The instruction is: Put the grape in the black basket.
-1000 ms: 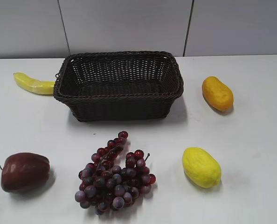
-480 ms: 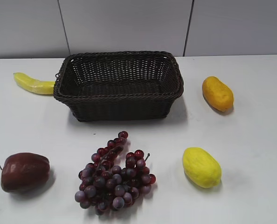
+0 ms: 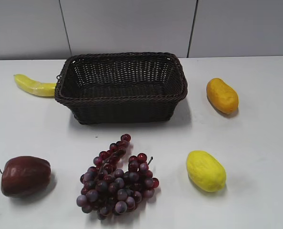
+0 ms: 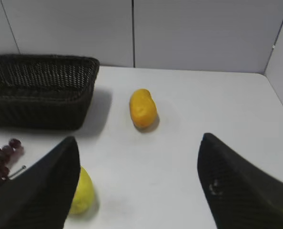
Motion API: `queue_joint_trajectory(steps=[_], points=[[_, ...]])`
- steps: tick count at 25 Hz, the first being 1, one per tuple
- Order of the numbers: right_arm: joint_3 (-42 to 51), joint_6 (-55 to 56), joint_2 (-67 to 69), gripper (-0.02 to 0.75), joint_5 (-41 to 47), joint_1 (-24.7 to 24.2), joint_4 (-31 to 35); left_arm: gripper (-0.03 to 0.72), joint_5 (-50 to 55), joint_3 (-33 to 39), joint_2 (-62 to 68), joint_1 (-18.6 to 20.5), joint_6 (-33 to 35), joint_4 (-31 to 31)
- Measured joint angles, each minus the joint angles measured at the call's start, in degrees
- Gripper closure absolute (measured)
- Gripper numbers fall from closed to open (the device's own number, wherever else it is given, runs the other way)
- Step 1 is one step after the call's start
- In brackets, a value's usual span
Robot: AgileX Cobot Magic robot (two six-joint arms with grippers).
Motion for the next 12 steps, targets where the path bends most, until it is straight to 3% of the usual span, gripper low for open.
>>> queue_joint_trajectory(steps=[5,12], points=[[-0.1,0.0,6.1,0.153,-5.4,0.0,7.1,0.324,0.0,0.0,0.0,0.0,0.0,0.0],[-0.1,0.0,19.8,0.153,-8.0,0.0,11.2,0.324,0.0,0.0,0.0,0.0,0.0,0.0]])
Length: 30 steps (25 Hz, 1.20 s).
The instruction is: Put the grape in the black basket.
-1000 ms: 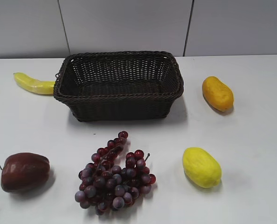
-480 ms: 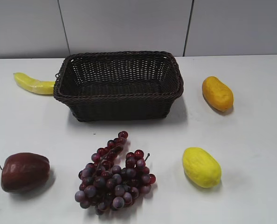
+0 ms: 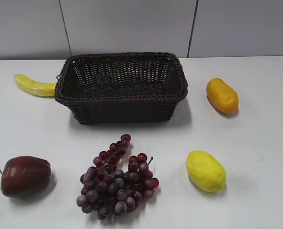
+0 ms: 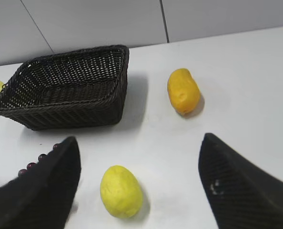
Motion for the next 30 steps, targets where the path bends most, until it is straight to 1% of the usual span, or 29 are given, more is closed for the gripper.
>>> queue_joint_trajectory(steps=[8,11,13,15,17,19,21,24,26,30], points=[[-2.2,-0.3,18.3,0.153,0.1,0.0,4.6,0.324,0.0,0.0,0.0,0.0,0.0,0.0],[-4.7,-4.4,26.2,0.153,2.8,0.0,9.7,0.324,0.0,0.0,0.0,0.0,0.0,0.0],[-6.6,-9.1,31.4,0.153,4.8,0.0,14.8,0.324,0.0,0.0,0.0,0.0,0.0,0.0],[-8.1,-12.7,36.6,0.16,6.9,0.1,18.4,0.324,0.0,0.0,0.0,0.0,0.0,0.0],[-9.9,-14.3,40.9,0.169,8.0,1.4,19.6,0.324,0.0,0.0,0.0,0.0,0.0,0.0],[-11.7,-14.9,44.7,0.174,8.0,4.6,19.7,0.324,0.0,0.0,0.0,0.0,0.0,0.0],[-13.7,-15.0,48.2,0.176,6.7,9.3,19.7,0.324,0.0,0.0,0.0,0.0,0.0,0.0],[-16.8,-13.4,52.9,0.176,2.2,19.0,16.9,0.324,0.0,0.0,0.0,0.0,0.0,0.0],[-18.9,-9.7,56.4,0.176,0.5,24.8,12.9,0.324,0.0,0.0,0.0,0.0,0.0,0.0],[-24.2,0.1,64.9,0.176,0.7,35.3,1.3,0.324,0.0,0.0,0.0,0.0,0.0,0.0]])
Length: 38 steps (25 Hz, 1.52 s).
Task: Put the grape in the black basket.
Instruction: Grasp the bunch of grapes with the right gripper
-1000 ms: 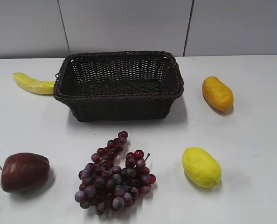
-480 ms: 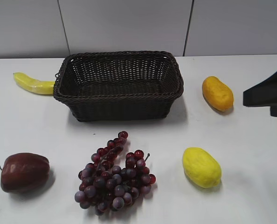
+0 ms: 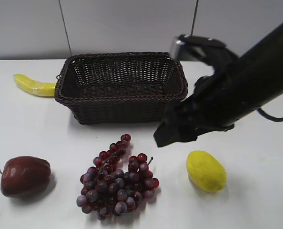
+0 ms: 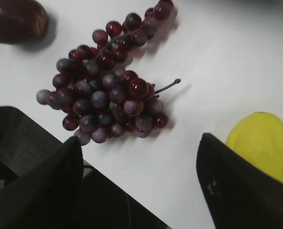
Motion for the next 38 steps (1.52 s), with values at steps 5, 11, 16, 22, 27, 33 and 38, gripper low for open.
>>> queue_joint_trajectory(steps=[5,11,16,22,27,33,38], points=[[-8.0,7.2,10.6,0.176,4.7,8.6,-7.8,0.324,0.0,0.0,0.0,0.0,0.0,0.0],[-13.8,11.1,19.7,0.176,7.9,13.9,-8.2,0.324,0.0,0.0,0.0,0.0,0.0,0.0],[-17.8,9.9,24.7,0.176,9.7,17.9,-9.8,0.324,0.0,0.0,0.0,0.0,0.0,0.0],[-25.2,13.5,32.0,0.176,13.4,19.7,-16.8,0.324,0.0,0.0,0.0,0.0,0.0,0.0],[-32.5,14.0,39.8,0.176,18.3,19.7,-18.1,0.324,0.0,0.0,0.0,0.0,0.0,0.0],[-41.6,14.2,45.5,0.237,28.1,19.7,-18.2,0.324,0.0,0.0,0.0,0.0,0.0,0.0],[-44.1,14.3,46.4,0.446,29.7,19.7,-18.4,0.324,0.0,0.0,0.0,0.0,0.0,0.0]])
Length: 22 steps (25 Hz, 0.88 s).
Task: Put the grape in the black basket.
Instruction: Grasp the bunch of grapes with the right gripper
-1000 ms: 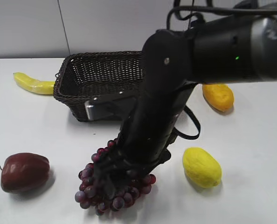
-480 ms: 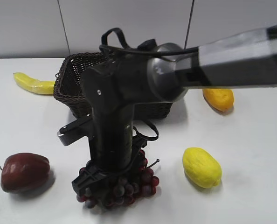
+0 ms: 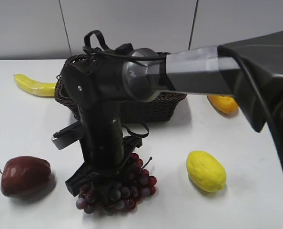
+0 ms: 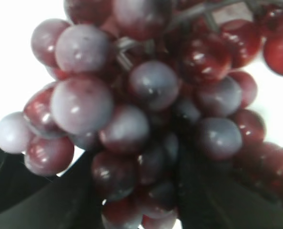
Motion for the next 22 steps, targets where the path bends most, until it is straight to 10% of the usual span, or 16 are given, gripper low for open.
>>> queue_joint_trajectory(steps=[10,22], points=[[-2.8,-1.4,-6.5,0.657,1.1,0.0,-4.9,0.324,0.0,0.0,0.0,0.0,0.0,0.0],[-3.0,-1.7,-26.3,0.71,1.2,0.0,-8.7,0.324,0.0,0.0,0.0,0.0,0.0,0.0]])
